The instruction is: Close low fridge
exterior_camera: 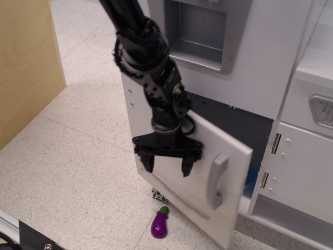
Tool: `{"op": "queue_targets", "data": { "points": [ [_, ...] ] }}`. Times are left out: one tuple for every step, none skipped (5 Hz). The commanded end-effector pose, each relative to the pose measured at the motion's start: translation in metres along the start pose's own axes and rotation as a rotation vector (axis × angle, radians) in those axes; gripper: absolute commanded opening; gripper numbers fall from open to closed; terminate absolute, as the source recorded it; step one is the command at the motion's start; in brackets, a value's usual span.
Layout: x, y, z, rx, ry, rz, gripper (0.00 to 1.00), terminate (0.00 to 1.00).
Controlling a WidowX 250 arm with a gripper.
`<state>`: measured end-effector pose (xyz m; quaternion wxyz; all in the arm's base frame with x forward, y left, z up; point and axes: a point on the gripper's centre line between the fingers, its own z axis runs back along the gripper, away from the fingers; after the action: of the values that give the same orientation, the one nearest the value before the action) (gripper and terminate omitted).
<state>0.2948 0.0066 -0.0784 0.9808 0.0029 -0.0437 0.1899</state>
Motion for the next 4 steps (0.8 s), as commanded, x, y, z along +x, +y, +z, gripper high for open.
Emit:
{"op": "queue_targets", "data": {
  "points": [
    [0.031,-0.010,0.008,-0.025,-0.058,0.042,1.00,0.00],
    [0.042,-0.013,0.009,-0.037,-0.132,0.050,1.00,0.00],
    [0.045,-0.012,0.010,-0.043,-0.139,0.073,1.00,0.00],
    [0.044,-0.015,0.008,-0.037,-0.161,0.068,1.00,0.00]
  ]
}}
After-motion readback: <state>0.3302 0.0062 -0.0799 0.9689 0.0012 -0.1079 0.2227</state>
